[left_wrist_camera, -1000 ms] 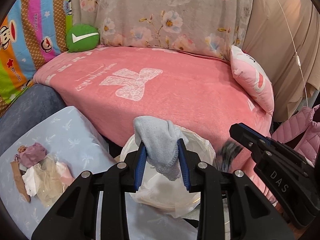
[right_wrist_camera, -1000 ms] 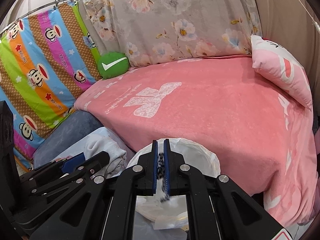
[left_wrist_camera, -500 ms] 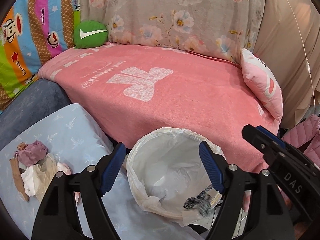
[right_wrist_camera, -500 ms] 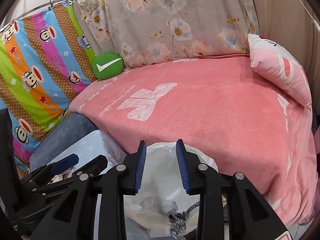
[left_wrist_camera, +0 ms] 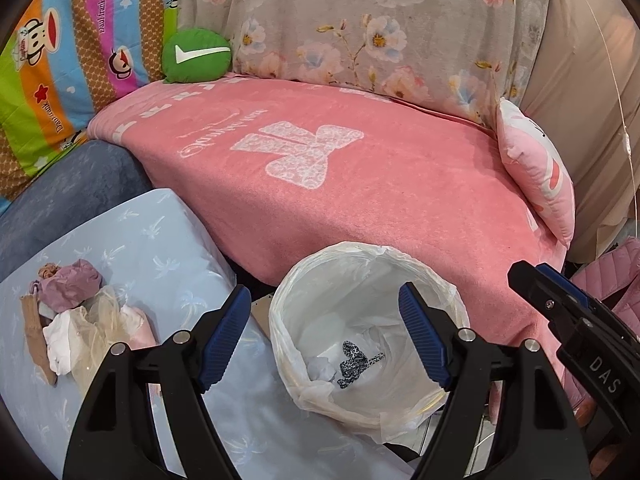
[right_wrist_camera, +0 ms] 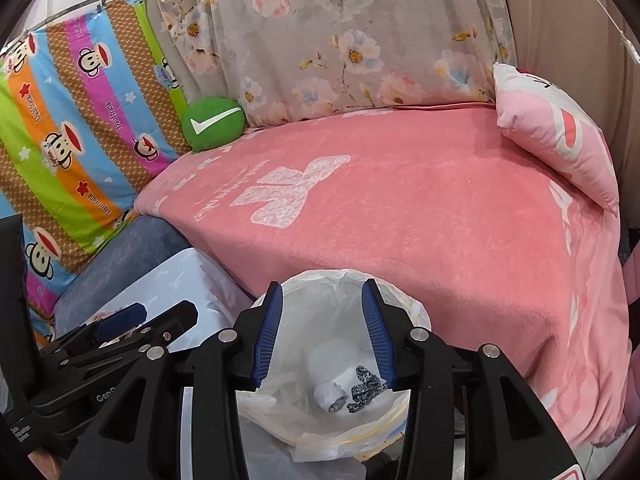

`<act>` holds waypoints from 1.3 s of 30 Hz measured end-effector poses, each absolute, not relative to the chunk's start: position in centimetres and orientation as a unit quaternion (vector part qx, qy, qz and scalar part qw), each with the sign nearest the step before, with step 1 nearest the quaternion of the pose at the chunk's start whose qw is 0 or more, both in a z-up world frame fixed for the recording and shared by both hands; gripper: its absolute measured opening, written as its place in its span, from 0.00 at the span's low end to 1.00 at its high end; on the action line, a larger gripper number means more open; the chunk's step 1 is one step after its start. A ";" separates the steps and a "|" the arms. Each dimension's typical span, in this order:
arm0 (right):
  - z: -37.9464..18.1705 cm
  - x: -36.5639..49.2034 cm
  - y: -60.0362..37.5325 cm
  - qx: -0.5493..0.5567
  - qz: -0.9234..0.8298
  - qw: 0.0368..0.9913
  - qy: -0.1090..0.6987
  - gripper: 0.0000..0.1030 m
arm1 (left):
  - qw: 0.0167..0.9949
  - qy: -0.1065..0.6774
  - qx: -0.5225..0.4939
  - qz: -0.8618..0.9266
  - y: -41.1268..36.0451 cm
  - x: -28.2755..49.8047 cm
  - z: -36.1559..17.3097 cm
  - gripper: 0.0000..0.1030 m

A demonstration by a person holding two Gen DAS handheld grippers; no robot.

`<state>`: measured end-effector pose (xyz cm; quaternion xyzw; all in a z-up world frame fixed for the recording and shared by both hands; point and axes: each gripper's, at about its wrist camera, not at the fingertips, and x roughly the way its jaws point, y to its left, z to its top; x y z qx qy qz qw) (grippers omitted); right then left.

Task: Collect trash
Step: 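Move both tools back over the clothing pile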

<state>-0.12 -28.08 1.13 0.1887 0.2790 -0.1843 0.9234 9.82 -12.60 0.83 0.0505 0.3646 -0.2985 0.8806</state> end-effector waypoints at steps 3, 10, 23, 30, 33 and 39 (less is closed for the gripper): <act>1.2 -0.2 -27.4 0.185 -0.180 0.925 0.280 0.42 | 0.881 0.367 0.045 -0.294 -11.7 9.8 0.8 0.71; 1.3 0.1 -25.1 0.174 -0.163 0.928 0.286 0.46 | 0.886 0.376 0.022 -0.270 -8.6 10.2 0.5 0.73; 0.5 1.5 -19.4 0.154 -0.118 0.932 0.307 0.54 | 0.891 0.401 -0.027 -0.211 -1.9 10.8 -1.1 0.81; -0.4 2.7 -15.9 0.145 -0.093 0.931 0.322 0.56 | 0.894 0.408 -0.042 -0.179 1.6 11.2 -2.1 0.81; -0.7 3.5 -14.4 0.140 -0.082 0.930 0.329 0.58 | 0.894 0.414 -0.047 -0.167 3.2 11.6 -2.7 0.82; -1.3 5.5 -10.9 0.124 -0.055 0.930 0.341 0.60 | 0.896 0.421 -0.059 -0.129 7.5 12.5 -3.9 0.86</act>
